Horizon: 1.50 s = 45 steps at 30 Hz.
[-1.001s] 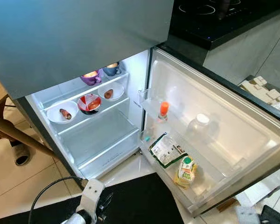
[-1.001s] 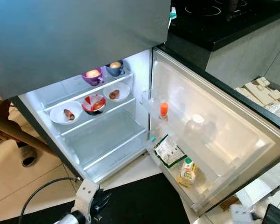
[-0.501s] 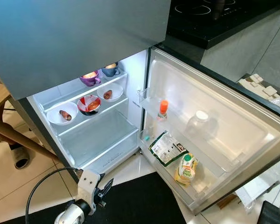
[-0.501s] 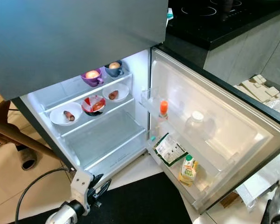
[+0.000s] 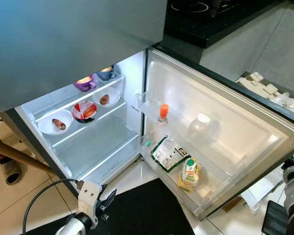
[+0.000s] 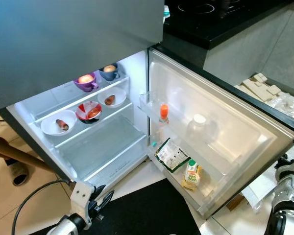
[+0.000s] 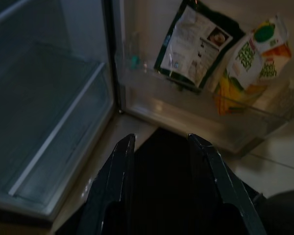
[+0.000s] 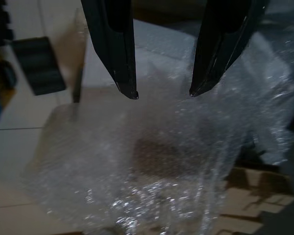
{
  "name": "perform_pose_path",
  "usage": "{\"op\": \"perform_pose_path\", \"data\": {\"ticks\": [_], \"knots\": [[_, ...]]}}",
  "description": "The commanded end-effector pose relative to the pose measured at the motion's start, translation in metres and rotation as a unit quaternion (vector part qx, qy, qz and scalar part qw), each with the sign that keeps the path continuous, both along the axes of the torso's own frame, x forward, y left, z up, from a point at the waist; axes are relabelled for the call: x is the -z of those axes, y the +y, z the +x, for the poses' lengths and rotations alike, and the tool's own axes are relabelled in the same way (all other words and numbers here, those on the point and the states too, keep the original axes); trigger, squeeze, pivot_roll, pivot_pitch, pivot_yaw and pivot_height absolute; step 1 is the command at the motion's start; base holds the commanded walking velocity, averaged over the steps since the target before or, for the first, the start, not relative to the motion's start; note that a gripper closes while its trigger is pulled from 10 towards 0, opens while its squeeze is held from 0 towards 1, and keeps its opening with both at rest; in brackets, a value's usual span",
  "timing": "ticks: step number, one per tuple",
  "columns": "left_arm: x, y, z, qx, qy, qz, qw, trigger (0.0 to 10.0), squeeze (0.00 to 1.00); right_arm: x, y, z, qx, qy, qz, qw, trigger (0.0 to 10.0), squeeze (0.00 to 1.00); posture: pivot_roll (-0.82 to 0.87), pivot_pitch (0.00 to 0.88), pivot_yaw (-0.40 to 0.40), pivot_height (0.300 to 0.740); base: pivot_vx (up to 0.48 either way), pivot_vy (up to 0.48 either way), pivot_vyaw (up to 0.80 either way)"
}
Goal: Restocking fridge
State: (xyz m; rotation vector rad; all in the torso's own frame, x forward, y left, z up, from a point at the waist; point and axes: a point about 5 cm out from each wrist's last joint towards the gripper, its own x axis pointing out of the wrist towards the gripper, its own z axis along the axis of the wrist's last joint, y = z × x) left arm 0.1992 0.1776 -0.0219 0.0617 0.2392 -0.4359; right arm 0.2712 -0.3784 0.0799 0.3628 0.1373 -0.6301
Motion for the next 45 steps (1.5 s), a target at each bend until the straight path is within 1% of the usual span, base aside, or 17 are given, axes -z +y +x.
{"op": "perform_pose_path", "data": {"ticks": [1, 8, 11, 14, 16, 19, 22, 24, 28, 29, 30, 31, 33, 34, 39, 42, 45], "knots": [[0.007, 0.013, -0.009, -0.015, 0.026, 0.019, 0.999, 10.0, 0.0, 0.007, 0.017, 0.01, -0.05, -0.015, 0.039, 0.998, 10.0, 0.0, -0.11, 0.101, 0.012, 0.719, 0.0, 0.0, 0.0], [0.017, 0.033, -0.019, -0.087, 0.061, 0.045, 0.993, 10.0, 0.0, 0.028, 0.049, 0.012, -0.174, -0.028, 0.126, 0.976, 10.0, 0.0, -0.11, 0.102, 0.013, 0.719, 0.0, 0.0, 0.0], [0.025, 0.042, -0.03, -0.127, 0.092, 0.037, 0.987, 10.0, 0.0, 0.053, 0.079, 0.0, -0.284, -0.006, 0.185, 0.941, 10.0, 0.0, -0.11, 0.102, 0.015, 0.719, 0.0, 0.0, 0.0], [0.028, 0.043, -0.034, -0.131, 0.1, 0.038, 0.986, 10.0, 0.0, 0.06, 0.087, -0.005, -0.31, -0.003, 0.208, 0.928, 10.0, 0.0, -0.11, 0.103, 0.015, 0.719, 0.0, 0.0, 0.0], [0.034, 0.046, -0.044, -0.137, 0.121, 0.045, 0.982, 10.0, 0.0, 0.075, 0.105, -0.018, -0.364, 0.001, 0.263, 0.894, 10.0, 0.0, -0.11, 0.104, 0.015, 0.719, 0.0, 0.0, 0.0], [0.043, 0.05, -0.058, -0.151, 0.157, 0.054, 0.975, 10.0, 0.0, 0.092, 0.125, -0.038, -0.407, 0.008, 0.321, 0.855, 10.0, 0.0, -0.11, 0.107, 0.015, 0.719, 0.0, 0.0, 0.0], [0.045, 0.051, -0.061, -0.154, 0.166, 0.056, 0.973, 10.0, 0.0, 0.095, 0.129, -0.042, -0.413, 0.009, 0.335, 0.847, 10.0, 0.0, -0.11, 0.107, 0.015, 0.719, 0.0, 0.0, 0.0], [0.05, 0.053, -0.068, -0.158, 0.185, 0.06, 0.968, 10.0, 0.0, 0.104, 0.139, -0.054, -0.424, 0.014, 0.364, 0.829, 10.0, 0.0, -0.11, 0.109, 0.02, 0.719, 0.0, 0.0, 0.0], [0.057, 0.053, -0.076, -0.164, 0.22, 0.067, 0.959, 10.0, 0.0, 0.113, 0.15, -0.065, -0.442, 0.027, 0.385, 0.81, 10.0, 0.0, -0.11, 0.109, 0.024, 0.719, 0.0, 0.0, 0.0], [0.057, 0.053, -0.076, -0.164, 0.22, 0.067, 0.959, 10.0, 0.0, 0.113, 0.15, -0.065, -0.442, 0.027, 0.385, 0.81, 10.0, 0.0, -0.11, 0.109, 0.024, 0.719, 0.0, 0.0, 0.0], [0.06, 0.051, -0.079, -0.167, 0.235, 0.071, 0.955, 10.0, 0.0, 0.118, 0.151, -0.069, -0.434, 0.048, 0.368, 0.821, 10.0, 0.0, -0.11, 0.109, 0.025, 0.719, 0.0, 0.0, 0.0], [0.063, 0.049, -0.081, -0.168, 0.249, 0.075, 0.951, 10.0, 0.0, 0.127, 0.147, -0.073, -0.406, 0.107, 0.31, 0.853, 10.0, 0.0, -0.11, 0.109, 0.026, 0.719, 0.0, 0.0, 0.0], [0.067, 0.043, -0.083, -0.168, 0.263, 0.08, 0.947, 10.0, 0.0, 0.137, 0.133, -0.08, -0.343, 0.189, 0.214, 0.895, 10.0, 0.0, -0.11, 0.107, 0.027, 0.719, 0.0, 0.0, 0.0], [0.068, 0.04, -0.083, -0.166, 0.268, 0.081, 0.946, 10.0, 0.0, 0.14, 0.126, -0.084, -0.309, 0.216, 0.181, 0.908, 10.0, 0.0, -0.11, 0.107, 0.028, 0.719, 0.0, 0.0, 0.0], [0.072, 0.028, -0.084, -0.154, 0.276, 0.086, 0.945, 10.0, 0.0, 0.143, 0.112, -0.093, -0.26, 0.268, 0.132, 0.918, 10.0, 0.0, -0.1, 0.107, 0.028, 0.719, 0.0, 0.0, 0.0], [0.074, 0.013, -0.08, -0.126, 0.277, 0.094, 0.948, 10.0, 0.0, 0.147, 0.114, -0.098, -0.272, 0.307, 0.077, 0.909, 10.0, 0.0, -0.1, 0.107, 0.027, 0.719, 0.0, 0.0, 0.0], [0.072, 0.006, -0.073, -0.101, 0.265, 0.097, 0.954, 10.0, 0.0, 0.15, 0.122, -0.099, -0.295, 0.319, 0.059, 0.899, 10.0, 0.0, -0.1, 0.108, 0.026, 0.719, 0.0, 0.0, 0.0]]}}
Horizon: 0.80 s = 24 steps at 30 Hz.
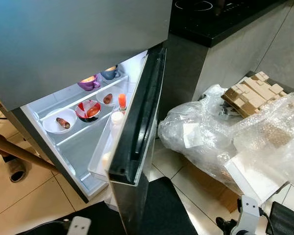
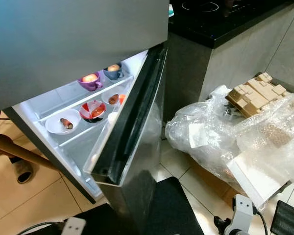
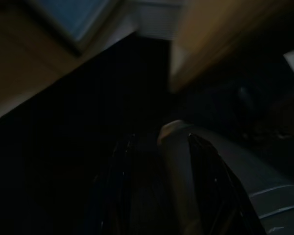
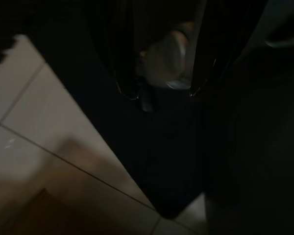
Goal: Restocking fridge
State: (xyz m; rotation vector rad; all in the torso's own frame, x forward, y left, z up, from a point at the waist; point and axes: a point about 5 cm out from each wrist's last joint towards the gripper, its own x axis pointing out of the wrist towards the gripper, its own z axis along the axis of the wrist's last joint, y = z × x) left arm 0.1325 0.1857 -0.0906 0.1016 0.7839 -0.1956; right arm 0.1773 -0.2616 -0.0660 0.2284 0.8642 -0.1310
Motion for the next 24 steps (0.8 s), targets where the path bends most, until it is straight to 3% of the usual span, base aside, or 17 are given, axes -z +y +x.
{"op": "perform_pose_path", "data": {"ticks": [1, 3, 4, 6, 13, 18, 20, 21, 24], "knots": [[0.003, -0.002, -0.006, 0.011, 0.014, 0.002, 1.0, 10.0, 0.0, 0.004, 0.005, -0.005, -0.015, 0.011, -0.008, 1.0, 10.0, 0.0, -0.1, 0.108, 0.026, 0.719, 0.0, 0.0, 0.0], [-0.001, -0.014, 0.005, 0.076, -0.004, 0.001, 0.997, 10.0, 0.0, 0.008, 0.019, -0.004, -0.057, 0.014, -0.01, 0.998, 10.0, 0.0, -0.1, 0.107, 0.025, 0.719, 0.0, 0.0, 0.0], [-0.001, -0.014, 0.005, 0.076, -0.004, 0.001, 0.997, 10.0, 0.0, 0.008, 0.019, -0.004, -0.057, 0.014, -0.01, 0.998, 10.0, 0.0, -0.1, 0.107, 0.025, 0.719, 0.0, 0.0, 0.0], [-0.004, -0.032, 0.014, 0.165, -0.014, 0.007, 0.986, 10.0, 0.0, 0.012, 0.034, -0.005, -0.08, 0.014, -0.02, 0.997, 10.0, 0.0, -0.11, 0.107, 0.031, 0.719, 0.0, 0.0, 0.0], [-0.014, -0.05, 0.036, 0.233, -0.04, -0.019, 0.971, 10.0, 0.0, 0.015, 0.046, -0.007, -0.086, 0.011, -0.041, 0.995, 10.0, 0.0, -0.11, 0.109, 0.032, 0.719, 0.0, 0.0, 0.0], [-0.018, -0.063, 0.039, 0.291, -0.036, -0.045, 0.955, 10.0, 0.0, 0.017, 0.048, -0.009, -0.099, 0.015, -0.044, 0.994, 10.0, 0.0, -0.11, 0.11, 0.033, 0.719, 0.0, 0.0, 0.0], [-0.018, -0.063, 0.039, 0.291, -0.036, -0.045, 0.955, 10.0, 0.0, 0.017, 0.048, -0.009, -0.099, 0.015, -0.044, 0.994, 10.0, 0.0, -0.11, 0.11, 0.033, 0.719, 0.0, 0.0, 0.0], [-0.018, -0.064, 0.037, 0.315, -0.029, -0.054, 0.947, 10.0, 0.0, 0.017, 0.047, -0.01, -0.098, 0.014, -0.046, 0.994, 10.0, 0.0, -0.12, 0.11, 0.037, 0.719, 0.0, 0.0, 0.0], [-0.017, -0.062, 0.038, 0.325, -0.027, -0.033, 0.945, 10.0, 0.0, 0.017, 0.045, -0.011, -0.096, 0.011, -0.05, 0.994, 10.0, 0.0, -0.12, 0.109, 0.038, 0.719, 0.0, 0.0, 0.0]]}}
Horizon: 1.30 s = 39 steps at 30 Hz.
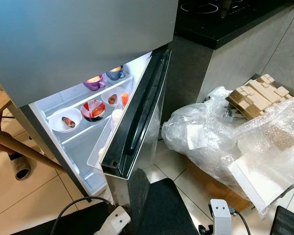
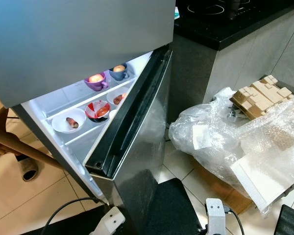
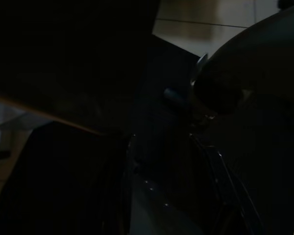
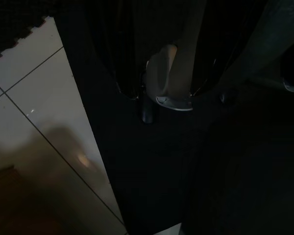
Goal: Restocking fridge
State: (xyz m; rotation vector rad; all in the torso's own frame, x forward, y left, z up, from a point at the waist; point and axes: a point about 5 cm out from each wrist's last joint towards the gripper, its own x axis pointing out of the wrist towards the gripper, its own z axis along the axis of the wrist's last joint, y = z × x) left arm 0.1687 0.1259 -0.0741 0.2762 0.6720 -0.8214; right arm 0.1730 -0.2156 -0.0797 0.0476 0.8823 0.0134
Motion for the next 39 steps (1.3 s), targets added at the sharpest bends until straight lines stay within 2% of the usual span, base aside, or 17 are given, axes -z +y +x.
{"op": "perform_pose_path", "data": {"ticks": [1, 3, 7, 9, 10, 11, 12, 15, 18, 20, 22, 23, 25, 26, 28, 35, 39], "knots": [[0.0, 0.0, 0.003, 0.003, -0.01, 0.02, 1.0, 10.0, 0.0, 0.003, -0.001, -0.007, 0.006, 0.006, -0.003, 1.0, 10.0, 0.0, -0.12, 0.108, 0.038, 0.719, 0.0, 0.0, 0.0], [0.0, 0.002, 0.004, -0.005, -0.014, 0.028, 0.999, 10.0, 0.0, 0.003, -0.001, -0.007, 0.006, 0.006, -0.004, 1.0, 10.0, 0.0, -0.12, 0.108, 0.038, 0.719, 0.0, 0.0, 0.0], [-0.003, 0.034, 0.012, -0.063, -0.047, 0.078, 0.994, 10.0, 0.0, 0.003, -0.002, -0.007, 0.005, 0.005, -0.006, 1.0, 10.0, 0.0, -0.12, 0.104, 0.035, 0.719, 0.0, 0.0, 0.0], [-0.017, 0.068, 0.021, -0.109, -0.11, 0.095, 0.983, 10.0, 0.0, 0.002, -0.001, -0.006, 0.003, 0.003, -0.007, 1.0, 10.0, 0.0, -0.12, 0.103, 0.033, 0.719, 0.0, 0.0, 0.0], [-0.017, 0.068, 0.021, -0.109, -0.11, 0.095, 0.983, 10.0, 0.0, 0.002, -0.001, -0.006, 0.003, 0.003, -0.007, 1.0, 10.0, 0.0, -0.12, 0.103, 0.033, 0.719, 0.0, 0.0, 0.0], [-0.033, 0.089, 0.033, -0.151, -0.174, 0.103, 0.968, 10.0, 0.0, 0.002, 0.0, -0.004, 0.001, 0.001, -0.007, 1.0, 10.0, 0.0, -0.12, 0.099, 0.03, 0.719, 0.0, 0.0, 0.0], [-0.033, 0.089, 0.033, -0.151, -0.174, 0.103, 0.968, 10.0, 0.0, 0.002, 0.0, -0.004, 0.001, 0.001, -0.007, 1.0, 10.0, 0.0, -0.12, 0.099, 0.03, 0.719, 0.0, 0.0, 0.0], [-0.044, 0.113, 0.042, -0.222, -0.219, 0.166, 0.936, 10.0, 0.0, 0.001, 0.0, -0.002, -0.001, -0.002, -0.007, 1.0, 10.0, 0.0, -0.12, 0.098, 0.03, 0.719, 0.0, 0.0, 0.0], [-0.045, 0.12, 0.042, -0.245, -0.223, 0.179, 0.926, 10.0, 0.0, 0.001, 0.0, -0.002, -0.001, -0.002, -0.008, 1.0, 10.0, 0.0, -0.12, 0.097, 0.03, 0.719, 0.0, 0.0, 0.0], [-0.046, 0.141, 0.037, -0.317, -0.213, 0.202, 0.902, 10.0, 0.0, 0.001, 0.001, -0.002, -0.005, -0.002, -0.007, 1.0, 10.0, 0.0, -0.12, 0.097, 0.029, 0.719, 0.0, 0.0, 0.0], [-0.046, 0.141, 0.037, -0.317, -0.213, 0.202, 0.902, 10.0, 0.0, 0.001, 0.001, -0.002, -0.005, -0.002, -0.007, 1.0, 10.0, 0.0, -0.12, 0.097, 0.029, 0.719, 0.0, 0.0, 0.0], [-0.044, 0.15, 0.032, -0.352, -0.197, 0.207, 0.891, 10.0, 0.0, 0.001, 0.002, -0.002, -0.008, -0.001, -0.006, 1.0, 10.0, 0.0, -0.12, 0.097, 0.029, 0.719, 0.0, 0.0, 0.0], [-0.035, 0.152, 0.022, -0.375, -0.149, 0.191, 0.895, 10.0, 0.0, 0.002, 0.004, -0.004, -0.014, 0.004, 0.0, 1.0, 10.0, 0.0, -0.12, 0.097, 0.028, 0.719, 0.0, 0.0, 0.0], [-0.019, 0.145, 0.004, -0.356, -0.079, 0.172, 0.915, 10.0, 0.0, 0.005, 0.009, -0.007, -0.031, 0.014, 0.009, 0.999, 10.0, 0.0, -0.12, 0.098, 0.028, 0.719, 0.0, 0.0, 0.0], [-0.009, 0.139, -0.011, -0.329, -0.04, 0.175, 0.927, 10.0, 0.0, 0.005, 0.013, -0.008, -0.046, 0.015, 0.012, 0.999, 10.0, 0.0, -0.12, 0.1, 0.028, 0.719, 0.0, 0.0, 0.0], [0.004, 0.125, -0.026, -0.434, 0.013, 0.111, 0.894, 10.0, 0.0, 0.003, 0.014, -0.003, -0.049, 0.0, 0.007, 0.999, 10.0, 0.0, -0.11, 0.105, 0.016, 0.719, 0.0, 0.0, 0.0], [0.008, 0.109, -0.025, -0.452, 0.027, 0.073, 0.889, 10.0, 0.0, 0.004, 0.021, -0.002, -0.07, 0.005, 0.002, 0.998, 10.0, 0.0, -0.11, 0.105, 0.009, 0.719, 0.0, 0.0, 0.0]]}}
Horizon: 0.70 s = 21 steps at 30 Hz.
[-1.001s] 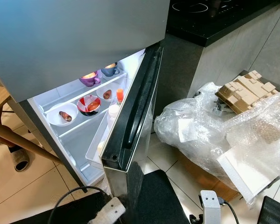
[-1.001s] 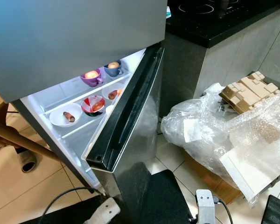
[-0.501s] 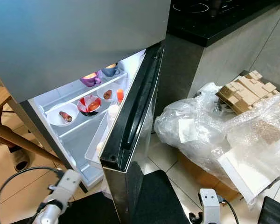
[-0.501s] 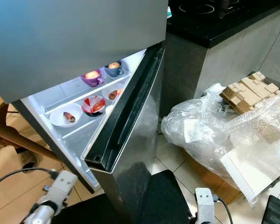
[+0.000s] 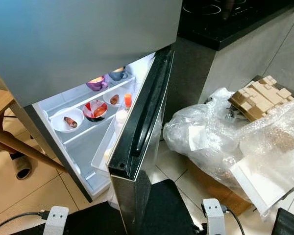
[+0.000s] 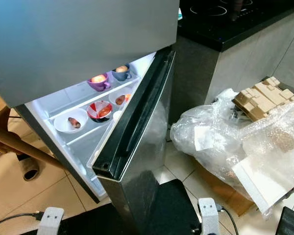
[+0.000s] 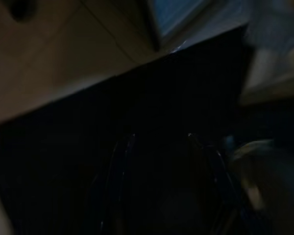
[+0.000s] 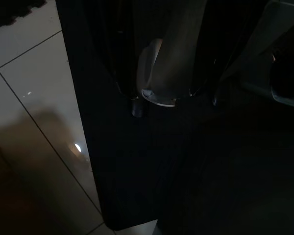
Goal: Restocking fridge
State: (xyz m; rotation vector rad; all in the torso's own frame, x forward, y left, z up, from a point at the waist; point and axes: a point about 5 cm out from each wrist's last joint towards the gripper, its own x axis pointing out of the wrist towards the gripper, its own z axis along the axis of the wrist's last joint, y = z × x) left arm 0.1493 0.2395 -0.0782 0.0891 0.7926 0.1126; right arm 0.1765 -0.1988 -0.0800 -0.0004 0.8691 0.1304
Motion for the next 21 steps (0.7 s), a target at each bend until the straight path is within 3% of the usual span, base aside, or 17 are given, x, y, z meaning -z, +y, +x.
{"op": "perform_pose_path", "data": {"ticks": [1, 8, 15, 19, 20, 21], "knots": [[0.004, -0.005, -0.006, -0.012, 0.008, -0.017, 1.0, 10.0, 0.0, 0.004, 0.004, -0.006, -0.009, 0.013, -0.002, 1.0, 10.0, 0.0, -0.11, 0.105, 0.009, 0.719, 0.0, 0.0, 0.0], [0.009, -0.023, -0.015, 0.009, 0.009, -0.047, 0.999, 10.0, 0.0, 0.003, 0.023, -0.002, -0.067, 0.007, 0.002, 0.998, 10.0, 0.0, -0.1, 0.108, 0.002, 0.719, 0.0, 0.0, 0.0], [0.01, -0.024, -0.018, 0.022, 0.011, -0.047, 0.999, 10.0, 0.0, 0.003, 0.02, -0.001, -0.061, 0.007, -0.004, 0.998, 10.0, 0.0, -0.1, 0.111, -0.002, 0.719, 0.0, 0.0, 0.0], [0.008, -0.022, -0.019, 0.022, 0.003, -0.042, 0.999, 10.0, 0.0, -0.002, 0.021, 0.009, -0.042, -0.014, 0.011, 0.999, 10.0, 0.0, -0.1, 0.113, -0.001, 0.719, 0.0, 0.0, 0.0], [0.007, -0.021, -0.019, 0.021, -0.006, -0.041, 0.999, 10.0, 0.0, -0.005, 0.023, 0.015, -0.04, -0.027, 0.017, 0.999, 10.0, 0.0, -0.1, 0.114, 0.001, 0.719, 0.0, 0.0, 0.0], [0.002, -0.02, -0.014, 0.027, -0.041, -0.041, 0.998, 10.0, 0.0, -0.015, 0.029, 0.033, -0.033, -0.057, 0.024, 0.998, 10.0, 0.0, -0.1, 0.115, 0.002, 0.719, 0.0, 0.0, 0.0]]}}
